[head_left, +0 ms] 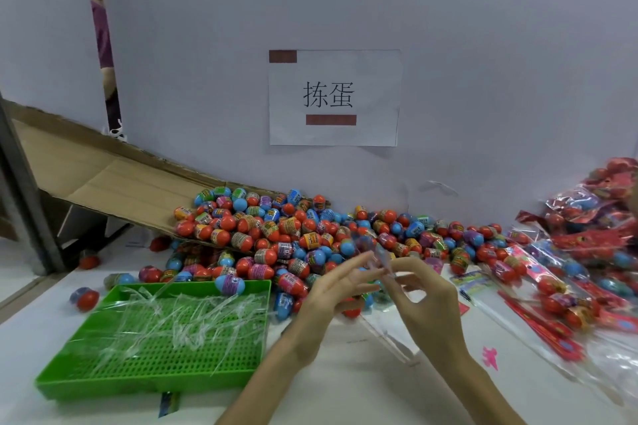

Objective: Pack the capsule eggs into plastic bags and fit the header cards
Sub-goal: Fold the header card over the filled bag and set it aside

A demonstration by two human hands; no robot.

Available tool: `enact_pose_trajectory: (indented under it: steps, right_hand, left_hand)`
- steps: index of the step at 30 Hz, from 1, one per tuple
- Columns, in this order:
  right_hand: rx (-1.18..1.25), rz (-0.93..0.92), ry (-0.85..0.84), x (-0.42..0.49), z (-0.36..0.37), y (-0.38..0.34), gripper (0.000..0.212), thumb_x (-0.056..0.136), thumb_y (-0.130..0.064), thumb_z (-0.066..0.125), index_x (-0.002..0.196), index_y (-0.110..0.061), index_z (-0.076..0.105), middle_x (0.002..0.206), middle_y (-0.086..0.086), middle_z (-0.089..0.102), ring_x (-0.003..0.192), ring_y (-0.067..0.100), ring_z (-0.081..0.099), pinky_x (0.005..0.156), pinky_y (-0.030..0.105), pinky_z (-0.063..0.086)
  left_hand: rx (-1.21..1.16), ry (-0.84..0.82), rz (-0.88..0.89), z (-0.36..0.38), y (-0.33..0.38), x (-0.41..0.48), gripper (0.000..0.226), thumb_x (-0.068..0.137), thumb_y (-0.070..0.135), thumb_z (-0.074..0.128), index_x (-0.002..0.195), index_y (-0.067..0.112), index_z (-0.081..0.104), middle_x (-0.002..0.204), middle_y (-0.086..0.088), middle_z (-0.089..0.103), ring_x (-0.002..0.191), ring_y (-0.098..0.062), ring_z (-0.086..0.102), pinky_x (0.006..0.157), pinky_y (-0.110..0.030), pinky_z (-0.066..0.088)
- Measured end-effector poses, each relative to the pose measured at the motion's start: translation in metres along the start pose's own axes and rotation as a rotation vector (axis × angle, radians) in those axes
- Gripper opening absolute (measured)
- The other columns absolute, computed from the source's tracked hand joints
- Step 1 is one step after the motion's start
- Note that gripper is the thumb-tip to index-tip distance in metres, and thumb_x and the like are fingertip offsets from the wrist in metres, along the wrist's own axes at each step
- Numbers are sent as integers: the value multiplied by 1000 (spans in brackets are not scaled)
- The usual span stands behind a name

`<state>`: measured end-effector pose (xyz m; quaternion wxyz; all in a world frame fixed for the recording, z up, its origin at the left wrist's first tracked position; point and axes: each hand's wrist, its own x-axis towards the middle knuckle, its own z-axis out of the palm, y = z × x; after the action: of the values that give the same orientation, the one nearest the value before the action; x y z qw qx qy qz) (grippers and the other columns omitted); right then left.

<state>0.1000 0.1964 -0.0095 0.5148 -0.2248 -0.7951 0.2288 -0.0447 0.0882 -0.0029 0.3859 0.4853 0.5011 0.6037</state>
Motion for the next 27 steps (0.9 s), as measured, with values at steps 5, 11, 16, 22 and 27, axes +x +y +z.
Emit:
enact_pose_trajectory:
  steps: [5, 11, 16, 22, 27]
  right_hand:
    - [248, 180, 59, 5, -1, 1, 11, 87, -9, 76, 90, -18, 69, 88, -13, 74, 83, 7, 73, 74, 19, 59]
    - [981, 575, -170, 15, -19, -2, 17, 77, -22, 76, 92, -14, 73, 107, 22, 75, 100, 37, 74, 79, 31, 61]
    - [828, 622, -286, 8, -8, -7, 29, 77, -20, 79, 104, -9, 75, 102, 22, 76, 93, 36, 75, 72, 30, 60]
    - [762, 665, -305, 5, -3, -16, 18, 85, -31, 71, 88, -15, 80, 94, 18, 77, 81, 30, 75, 65, 26, 58]
    - [725, 671, -348, 6, -6, -16, 17, 83, -23, 74, 89, -7, 78, 93, 22, 74, 82, 32, 71, 67, 29, 58]
  left_hand:
    - [-12, 51, -37, 1, 2, -3, 32, 92, 49, 65, 98, 24, 83, 123, -2, 75, 113, -19, 71, 95, -36, 54]
    - [-7, -190, -240, 6, 0, -7, 55, 89, 45, 77, 135, 18, 63, 132, -4, 70, 113, -28, 72, 90, -36, 61]
    - [-75, 32, -21, 7, 2, -2, 50, 93, 51, 70, 140, 39, 60, 137, 12, 67, 127, -15, 64, 99, -34, 56]
    - [-263, 261, -1, -2, -7, 4, 30, 95, 31, 59, 118, 29, 77, 126, -6, 74, 118, -27, 71, 106, -45, 53]
    - [-280, 332, 13, 0, -6, 4, 29, 91, 30, 63, 114, 21, 79, 117, -10, 77, 110, -28, 74, 84, -29, 61]
